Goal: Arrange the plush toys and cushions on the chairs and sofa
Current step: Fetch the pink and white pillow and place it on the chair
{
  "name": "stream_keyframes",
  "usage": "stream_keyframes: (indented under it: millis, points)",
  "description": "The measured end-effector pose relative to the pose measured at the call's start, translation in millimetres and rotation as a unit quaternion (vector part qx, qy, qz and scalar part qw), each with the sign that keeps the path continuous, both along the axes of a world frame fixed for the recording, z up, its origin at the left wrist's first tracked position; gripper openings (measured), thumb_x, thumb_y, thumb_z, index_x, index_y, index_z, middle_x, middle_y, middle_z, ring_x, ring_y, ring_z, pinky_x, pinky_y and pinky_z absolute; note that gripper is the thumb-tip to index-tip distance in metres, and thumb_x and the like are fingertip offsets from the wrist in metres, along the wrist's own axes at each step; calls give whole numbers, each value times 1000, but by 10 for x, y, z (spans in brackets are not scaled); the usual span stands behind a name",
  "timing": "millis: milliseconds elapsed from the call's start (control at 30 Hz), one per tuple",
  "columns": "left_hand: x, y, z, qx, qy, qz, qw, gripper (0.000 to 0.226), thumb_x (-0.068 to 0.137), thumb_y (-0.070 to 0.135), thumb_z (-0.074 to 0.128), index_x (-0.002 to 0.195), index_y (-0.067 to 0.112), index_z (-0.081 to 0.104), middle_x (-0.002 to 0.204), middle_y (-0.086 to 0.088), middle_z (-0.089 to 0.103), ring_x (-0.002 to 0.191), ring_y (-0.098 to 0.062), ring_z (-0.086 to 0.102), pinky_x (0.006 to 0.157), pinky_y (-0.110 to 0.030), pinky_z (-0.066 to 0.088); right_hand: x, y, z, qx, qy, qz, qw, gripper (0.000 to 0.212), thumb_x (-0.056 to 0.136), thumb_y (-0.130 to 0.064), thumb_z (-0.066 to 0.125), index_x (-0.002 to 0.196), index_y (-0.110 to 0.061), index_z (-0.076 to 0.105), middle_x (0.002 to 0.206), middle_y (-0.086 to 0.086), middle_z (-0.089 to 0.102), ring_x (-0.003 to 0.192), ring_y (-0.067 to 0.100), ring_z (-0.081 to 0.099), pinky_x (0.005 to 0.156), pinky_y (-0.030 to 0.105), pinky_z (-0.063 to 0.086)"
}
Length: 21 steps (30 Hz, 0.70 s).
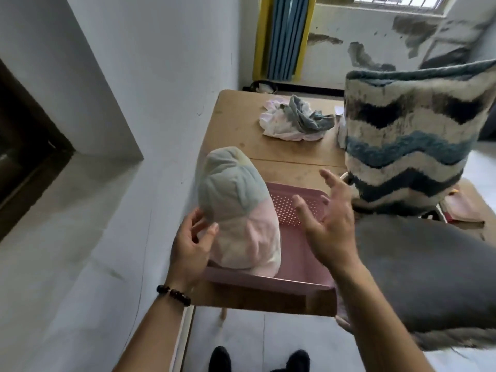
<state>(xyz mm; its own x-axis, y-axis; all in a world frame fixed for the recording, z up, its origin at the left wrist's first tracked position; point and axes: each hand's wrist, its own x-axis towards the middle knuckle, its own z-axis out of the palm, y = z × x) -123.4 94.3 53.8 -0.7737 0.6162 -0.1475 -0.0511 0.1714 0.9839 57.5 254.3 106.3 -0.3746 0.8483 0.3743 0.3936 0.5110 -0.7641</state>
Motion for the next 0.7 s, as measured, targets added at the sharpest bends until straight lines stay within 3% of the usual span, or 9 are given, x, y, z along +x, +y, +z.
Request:
stream_keyframes:
  millis: [67,133,233,300,400,467,567,633,700]
  points:
    - [-62,34,-147,-3,-34,2,999,32,96,21,65,121,38,56,121,14,65,116,-7,63,92,-27,52,-221,-45,-340,-118,-84,41,989,98,85,-51,76,160,-17,22,163,1,29,149,10,24,125,44,26]
    - [-111,84,-253,-1,-52,6,999,28,98,22,63,124,30,61,119,10,69,111,-6,66,92,-27,54,-321,-152,-696,-272,-149,122,943,135,70,-64,83,163,-24,-5,171,-3,-2,156,10,0,129,42,11]
    - [-150,167,-309,-7,-30,-8,999,28,99,16,61,127,16,61,114,10,70,98,9,67,82,-12,53,-368,-244,-1082,-353,-157,166,907,153,53,-70,89,159,-38,-16,171,-10,-6,158,11,1,129,42,17]
    - [-153,216,-320,1,0,-11,1000,22,99,13,62,121,10,63,105,7,73,92,3,69,78,-14,54,-392,-211,-1123,-337,-126,138,923,132,57,-67,89,160,-43,10,164,-9,30,150,9,31,123,40,33]
    - [-137,311,-270,14,7,-43,999,19,99,16,62,115,5,65,84,18,72,81,-1,68,75,-22,53,-369,-104,-1043,-298,-31,78,951,63,76,-37,84,134,-35,61,117,-13,75,112,7,68,102,46,54]
    - [-143,354,-156,22,-23,-47,998,26,98,29,63,119,14,67,97,14,75,94,-6,71,81,-25,56,-335,-36,-884,-283,58,56,956,39,85,-11,78,121,-23,73,106,-7,79,105,13,72,98,51,55]
    - [-154,440,99,29,-34,26,999,42,87,53,62,120,28,66,122,-3,68,111,-25,67,92,-45,57,-210,71,-456,-266,149,62,950,29,91,-1,71,117,-14,75,108,0,79,107,18,73,97,41,58]
    - [-111,547,295,36,3,51,998,51,88,58,58,130,28,58,134,2,56,112,-12,62,95,-42,54,-81,122,-155,-244,193,79,947,22,94,-2,69,112,-12,76,105,-1,80,102,13,73,90,32,58]
    - [-21,662,473,74,1,33,997,42,95,57,52,125,28,57,124,14,58,103,7,59,92,-30,51,106,157,112,-235,258,87,933,20,95,-3,67,113,-9,75,106,2,79,102,14,72,91,32,58]
